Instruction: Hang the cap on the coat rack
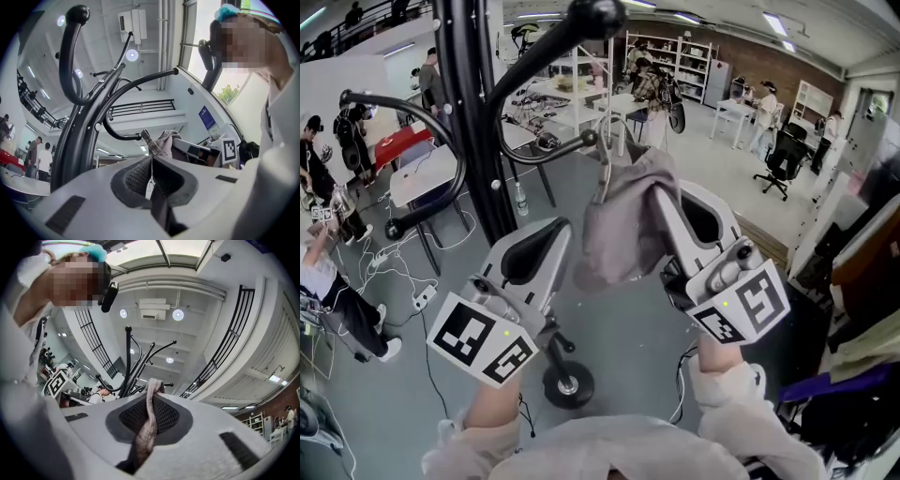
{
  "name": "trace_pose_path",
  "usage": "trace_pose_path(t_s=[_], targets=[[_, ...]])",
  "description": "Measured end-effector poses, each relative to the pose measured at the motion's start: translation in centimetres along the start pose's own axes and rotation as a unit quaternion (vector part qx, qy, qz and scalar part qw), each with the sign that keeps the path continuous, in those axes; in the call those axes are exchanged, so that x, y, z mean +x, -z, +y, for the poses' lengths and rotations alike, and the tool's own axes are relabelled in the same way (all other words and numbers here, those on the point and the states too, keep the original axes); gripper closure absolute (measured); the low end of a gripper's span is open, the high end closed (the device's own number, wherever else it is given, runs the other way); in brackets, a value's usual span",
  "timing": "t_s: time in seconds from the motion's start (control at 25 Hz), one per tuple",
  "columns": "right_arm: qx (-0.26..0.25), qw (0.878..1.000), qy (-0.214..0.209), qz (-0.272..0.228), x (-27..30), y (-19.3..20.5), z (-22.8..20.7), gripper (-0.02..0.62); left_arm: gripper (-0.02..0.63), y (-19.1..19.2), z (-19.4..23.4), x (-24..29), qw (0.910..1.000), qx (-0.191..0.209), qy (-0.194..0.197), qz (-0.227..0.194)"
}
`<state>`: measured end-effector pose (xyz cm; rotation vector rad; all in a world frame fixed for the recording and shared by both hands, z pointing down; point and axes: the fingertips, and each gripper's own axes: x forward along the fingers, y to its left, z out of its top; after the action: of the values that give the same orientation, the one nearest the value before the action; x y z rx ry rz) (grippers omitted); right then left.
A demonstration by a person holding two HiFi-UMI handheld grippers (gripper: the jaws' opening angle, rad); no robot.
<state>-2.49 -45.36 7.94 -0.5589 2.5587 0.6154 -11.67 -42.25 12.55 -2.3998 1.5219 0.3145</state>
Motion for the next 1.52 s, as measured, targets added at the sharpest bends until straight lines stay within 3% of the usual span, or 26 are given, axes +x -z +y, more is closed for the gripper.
trace_pose_path(t_s=[0.48, 1.52], targets=[[0.002, 1.000, -0.027, -0.015, 1.4, 0.3, 0.4, 0.584, 0.588, 0.9, 1.5, -0.7, 0.9998, -0.009, -0.019, -0.002], [0.058, 0.997, -0.052, -0.009, 3.8, 4.3, 2.3, 0.584, 0.588, 3.0, 3.3, -3.3, 0.9977, -0.023, -0.059, 0.021]])
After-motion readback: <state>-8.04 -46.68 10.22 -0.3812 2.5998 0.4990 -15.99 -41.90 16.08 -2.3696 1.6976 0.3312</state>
